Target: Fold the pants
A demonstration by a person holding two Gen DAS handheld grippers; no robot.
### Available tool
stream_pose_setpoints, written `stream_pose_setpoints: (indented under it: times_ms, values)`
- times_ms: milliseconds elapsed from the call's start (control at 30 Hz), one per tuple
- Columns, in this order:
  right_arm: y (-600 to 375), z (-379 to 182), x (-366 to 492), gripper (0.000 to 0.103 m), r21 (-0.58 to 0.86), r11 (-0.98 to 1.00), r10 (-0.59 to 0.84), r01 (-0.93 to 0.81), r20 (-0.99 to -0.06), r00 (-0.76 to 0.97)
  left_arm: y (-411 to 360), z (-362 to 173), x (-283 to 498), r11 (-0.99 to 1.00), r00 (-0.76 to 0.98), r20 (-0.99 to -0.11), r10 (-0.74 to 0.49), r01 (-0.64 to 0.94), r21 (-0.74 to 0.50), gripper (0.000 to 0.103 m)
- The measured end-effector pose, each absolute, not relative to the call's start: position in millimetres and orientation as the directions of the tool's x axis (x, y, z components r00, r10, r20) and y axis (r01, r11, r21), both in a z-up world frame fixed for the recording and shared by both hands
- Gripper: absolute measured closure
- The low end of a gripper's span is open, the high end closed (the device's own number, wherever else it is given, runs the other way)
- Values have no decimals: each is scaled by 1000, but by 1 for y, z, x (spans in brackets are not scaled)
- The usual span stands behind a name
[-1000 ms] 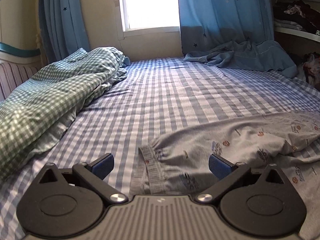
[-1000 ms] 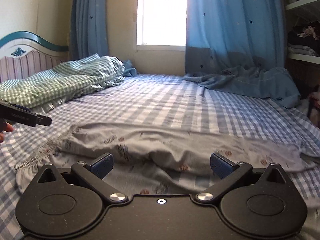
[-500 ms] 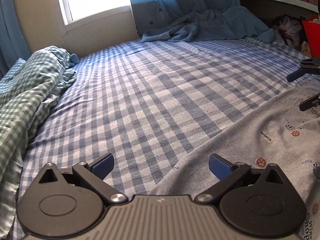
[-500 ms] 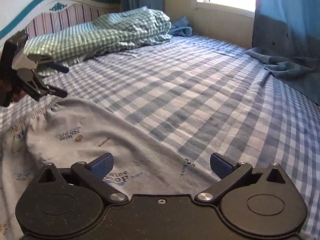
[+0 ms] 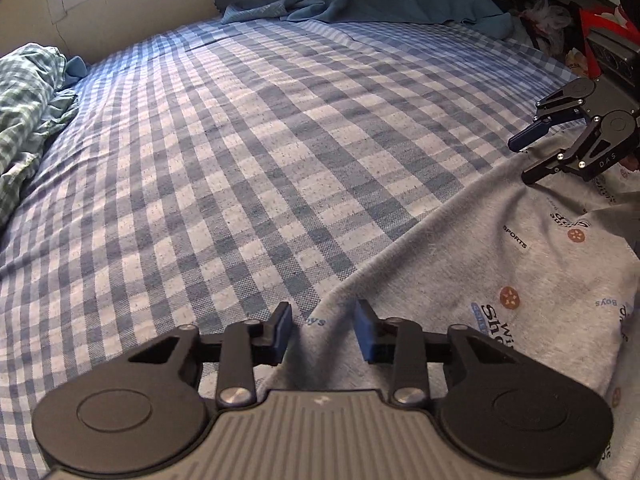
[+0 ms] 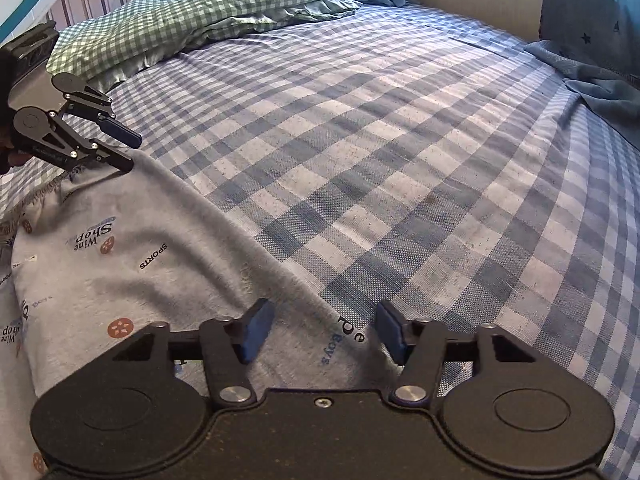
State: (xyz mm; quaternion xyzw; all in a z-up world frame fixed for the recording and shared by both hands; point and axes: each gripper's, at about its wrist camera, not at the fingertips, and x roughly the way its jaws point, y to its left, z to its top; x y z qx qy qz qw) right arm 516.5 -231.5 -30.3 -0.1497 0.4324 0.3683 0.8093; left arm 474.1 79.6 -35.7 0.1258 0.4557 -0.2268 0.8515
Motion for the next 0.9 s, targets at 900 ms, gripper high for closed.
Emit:
stream_pose_setpoints:
  times_ms: [900]
  values:
    - [-158, -26, 547, 103, -254, 719, 277, -646, -749, 602, 69, -24, 497, 953, 584, -809, -64, 276, 124, 102]
